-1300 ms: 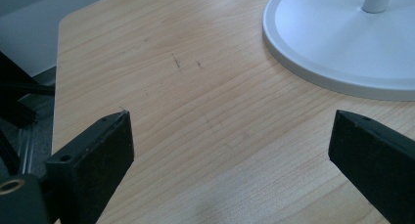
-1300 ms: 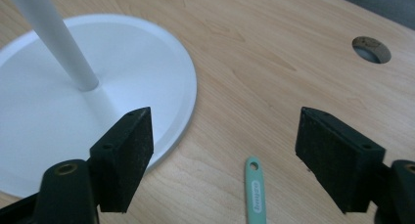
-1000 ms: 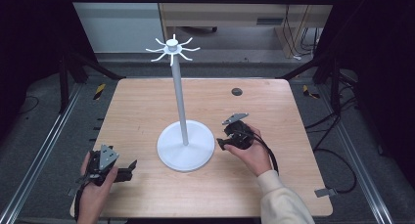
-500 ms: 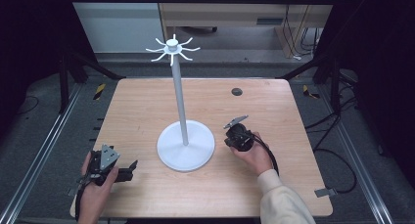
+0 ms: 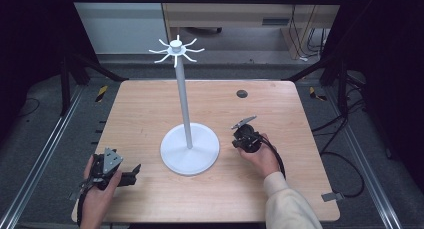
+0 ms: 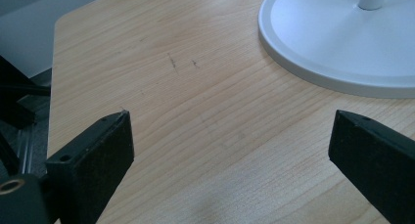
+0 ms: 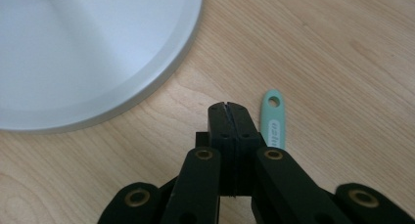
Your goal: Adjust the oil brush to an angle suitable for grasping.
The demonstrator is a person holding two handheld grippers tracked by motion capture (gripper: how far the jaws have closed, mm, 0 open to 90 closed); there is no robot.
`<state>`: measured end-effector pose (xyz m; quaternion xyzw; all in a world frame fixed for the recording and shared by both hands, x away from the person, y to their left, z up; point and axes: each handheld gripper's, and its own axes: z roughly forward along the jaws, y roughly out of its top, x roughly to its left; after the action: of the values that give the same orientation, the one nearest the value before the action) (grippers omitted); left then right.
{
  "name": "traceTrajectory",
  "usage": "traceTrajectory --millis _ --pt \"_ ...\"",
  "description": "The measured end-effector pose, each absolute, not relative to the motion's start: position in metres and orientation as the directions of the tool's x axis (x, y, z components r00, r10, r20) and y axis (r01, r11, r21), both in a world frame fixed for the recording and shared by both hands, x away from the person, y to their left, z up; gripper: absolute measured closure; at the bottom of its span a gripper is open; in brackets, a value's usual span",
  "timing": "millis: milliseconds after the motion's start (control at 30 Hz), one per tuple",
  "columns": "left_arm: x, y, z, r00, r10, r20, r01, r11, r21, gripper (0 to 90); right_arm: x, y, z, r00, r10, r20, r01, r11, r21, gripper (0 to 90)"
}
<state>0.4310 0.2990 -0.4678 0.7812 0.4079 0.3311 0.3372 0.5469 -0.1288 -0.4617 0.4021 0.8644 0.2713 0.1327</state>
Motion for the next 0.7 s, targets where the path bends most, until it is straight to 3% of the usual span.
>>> traceTrajectory --millis 700 --pt "0.432 0.297 -0.468 0.456 0.855 0.248 0.412 -0.450 0.792 2.7 0.561 -0.133 -0.477 -0.611 0.791 -0.041 0.666 0.541 0.515 90.0"
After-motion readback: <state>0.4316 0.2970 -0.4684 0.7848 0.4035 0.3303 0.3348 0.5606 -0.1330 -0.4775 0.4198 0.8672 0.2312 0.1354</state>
